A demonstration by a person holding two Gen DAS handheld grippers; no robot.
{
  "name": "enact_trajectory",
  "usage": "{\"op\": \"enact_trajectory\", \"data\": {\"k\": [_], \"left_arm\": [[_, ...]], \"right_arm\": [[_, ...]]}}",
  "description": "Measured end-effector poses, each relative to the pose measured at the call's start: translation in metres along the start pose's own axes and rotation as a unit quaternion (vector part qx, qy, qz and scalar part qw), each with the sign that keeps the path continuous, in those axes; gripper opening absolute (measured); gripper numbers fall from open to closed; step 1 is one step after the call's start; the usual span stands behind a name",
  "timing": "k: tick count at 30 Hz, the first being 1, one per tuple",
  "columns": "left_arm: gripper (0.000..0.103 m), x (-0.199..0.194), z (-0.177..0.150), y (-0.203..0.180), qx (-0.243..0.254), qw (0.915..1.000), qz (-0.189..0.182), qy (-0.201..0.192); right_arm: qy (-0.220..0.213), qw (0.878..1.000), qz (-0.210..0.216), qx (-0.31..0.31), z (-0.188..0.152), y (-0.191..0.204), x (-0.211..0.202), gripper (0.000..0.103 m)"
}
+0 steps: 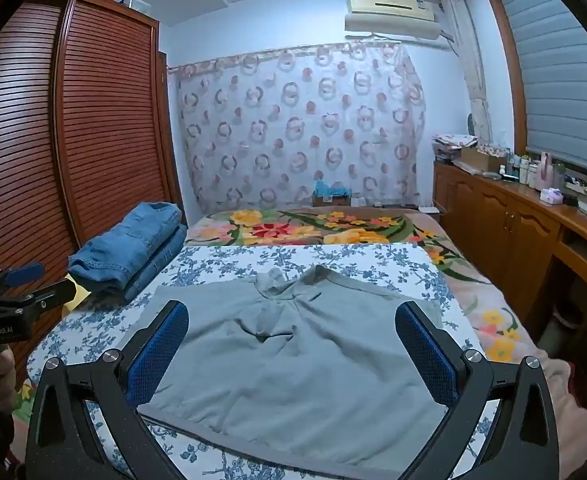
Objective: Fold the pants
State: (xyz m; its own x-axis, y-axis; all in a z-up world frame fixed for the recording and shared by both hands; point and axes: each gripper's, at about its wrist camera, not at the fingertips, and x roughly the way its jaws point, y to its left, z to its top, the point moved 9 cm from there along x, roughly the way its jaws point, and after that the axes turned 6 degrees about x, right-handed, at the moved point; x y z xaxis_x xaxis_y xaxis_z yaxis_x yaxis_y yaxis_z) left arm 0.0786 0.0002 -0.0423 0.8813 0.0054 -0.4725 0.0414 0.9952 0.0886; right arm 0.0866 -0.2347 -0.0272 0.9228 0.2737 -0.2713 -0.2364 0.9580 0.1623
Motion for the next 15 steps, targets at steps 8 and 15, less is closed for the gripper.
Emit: {"op": "enact_trajectory", "data": {"k": [8, 15], "left_arm": [[0.103, 0.0003, -0.0001, -0.0002, 0.001, 1.0, 0.0, 0.001], [0.103, 0.0009, -0.0001, -0.0002, 0.001, 1.0, 0.001, 0.001]], "right_arm": [[0.0, 1.0, 0.003, 0.002, 0.0005, 0.0006, -0.0014, 0.103], [0.003, 1.0, 0.001, 0.001, 0.0023, -0.0037, -0.0013, 0.103]]}}
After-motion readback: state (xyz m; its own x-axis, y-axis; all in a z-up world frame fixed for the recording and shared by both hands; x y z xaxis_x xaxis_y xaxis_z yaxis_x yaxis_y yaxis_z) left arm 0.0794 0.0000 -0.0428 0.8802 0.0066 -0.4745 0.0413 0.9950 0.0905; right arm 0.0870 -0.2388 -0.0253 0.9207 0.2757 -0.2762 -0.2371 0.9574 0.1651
